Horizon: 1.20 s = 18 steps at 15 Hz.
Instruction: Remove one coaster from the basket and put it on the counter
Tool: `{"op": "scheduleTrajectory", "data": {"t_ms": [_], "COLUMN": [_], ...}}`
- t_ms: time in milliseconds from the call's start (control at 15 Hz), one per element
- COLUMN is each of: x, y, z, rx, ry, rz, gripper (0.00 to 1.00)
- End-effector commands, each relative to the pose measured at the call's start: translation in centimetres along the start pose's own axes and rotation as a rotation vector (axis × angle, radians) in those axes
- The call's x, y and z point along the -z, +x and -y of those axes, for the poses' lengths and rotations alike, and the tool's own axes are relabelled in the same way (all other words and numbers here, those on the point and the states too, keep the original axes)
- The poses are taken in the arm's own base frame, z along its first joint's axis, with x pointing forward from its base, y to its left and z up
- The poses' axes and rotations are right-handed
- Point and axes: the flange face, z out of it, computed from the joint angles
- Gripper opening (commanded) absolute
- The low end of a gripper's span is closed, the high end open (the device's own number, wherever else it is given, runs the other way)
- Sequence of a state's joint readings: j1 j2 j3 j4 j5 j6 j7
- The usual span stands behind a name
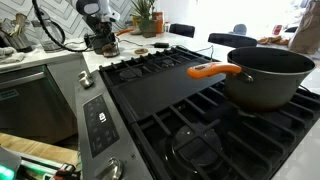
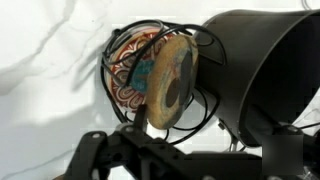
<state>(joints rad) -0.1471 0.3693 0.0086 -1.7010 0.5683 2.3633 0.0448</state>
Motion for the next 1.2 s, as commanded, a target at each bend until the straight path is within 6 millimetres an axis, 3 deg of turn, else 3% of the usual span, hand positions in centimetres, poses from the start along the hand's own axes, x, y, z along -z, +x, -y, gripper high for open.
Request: {"op": "scheduleTrajectory", "data": {"t_ms": [0, 667, 1133], "x": [0.1, -1.2, -0.8], "y": [-0.7, -0.7, -0.3], "z": [-0.9, -3.0, -3.3], "rx": [0.055, 0.117, 0.174], "ry": [0.108, 0.344, 0.518], "rz": [0.019, 0.104, 0.039], "gripper": [1.00, 1.00, 1.00]}}
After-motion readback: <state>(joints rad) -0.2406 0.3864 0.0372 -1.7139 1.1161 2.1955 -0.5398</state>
